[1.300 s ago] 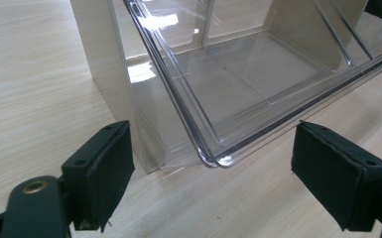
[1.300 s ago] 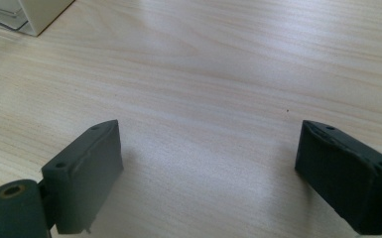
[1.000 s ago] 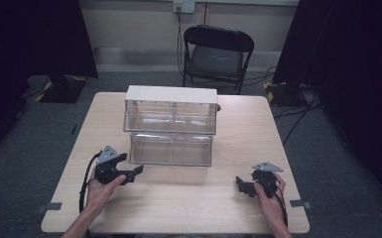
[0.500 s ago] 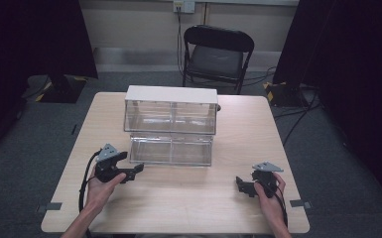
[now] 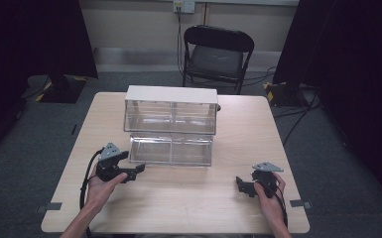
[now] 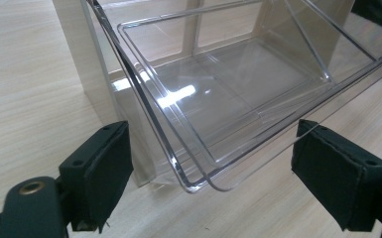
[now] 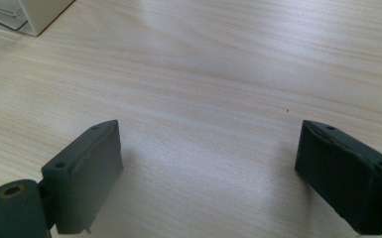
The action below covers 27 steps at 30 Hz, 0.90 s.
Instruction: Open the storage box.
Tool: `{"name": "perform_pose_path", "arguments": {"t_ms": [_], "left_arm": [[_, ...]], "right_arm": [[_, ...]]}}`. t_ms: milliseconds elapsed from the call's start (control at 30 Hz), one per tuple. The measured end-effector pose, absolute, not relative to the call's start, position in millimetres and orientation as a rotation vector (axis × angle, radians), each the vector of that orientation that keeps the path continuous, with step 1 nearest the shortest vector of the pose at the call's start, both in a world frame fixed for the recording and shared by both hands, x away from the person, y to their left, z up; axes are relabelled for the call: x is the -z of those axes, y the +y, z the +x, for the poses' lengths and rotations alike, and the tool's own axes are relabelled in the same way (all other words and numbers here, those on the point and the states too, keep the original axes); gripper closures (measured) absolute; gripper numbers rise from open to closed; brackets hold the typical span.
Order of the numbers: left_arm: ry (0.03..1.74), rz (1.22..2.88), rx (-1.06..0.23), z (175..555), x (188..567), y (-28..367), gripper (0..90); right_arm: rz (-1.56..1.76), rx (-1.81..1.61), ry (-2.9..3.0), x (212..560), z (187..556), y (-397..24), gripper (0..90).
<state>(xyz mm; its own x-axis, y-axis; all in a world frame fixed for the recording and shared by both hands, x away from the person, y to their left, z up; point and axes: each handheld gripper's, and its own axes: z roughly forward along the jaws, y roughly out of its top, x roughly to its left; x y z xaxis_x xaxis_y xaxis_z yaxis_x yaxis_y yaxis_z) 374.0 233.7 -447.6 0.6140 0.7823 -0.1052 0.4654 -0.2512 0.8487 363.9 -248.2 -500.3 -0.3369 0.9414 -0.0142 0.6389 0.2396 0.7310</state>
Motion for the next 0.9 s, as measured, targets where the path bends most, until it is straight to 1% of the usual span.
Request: {"name": "perform_pose_path", "arguments": {"t_ms": [900], "left_arm": [[0.991, 1.88, -0.442, 379.1, 438.9, 228.5, 15.7]], "right_arm": [[1.442, -0.883, 2.062, 500.3, 363.9, -248.2, 10.2]]}}
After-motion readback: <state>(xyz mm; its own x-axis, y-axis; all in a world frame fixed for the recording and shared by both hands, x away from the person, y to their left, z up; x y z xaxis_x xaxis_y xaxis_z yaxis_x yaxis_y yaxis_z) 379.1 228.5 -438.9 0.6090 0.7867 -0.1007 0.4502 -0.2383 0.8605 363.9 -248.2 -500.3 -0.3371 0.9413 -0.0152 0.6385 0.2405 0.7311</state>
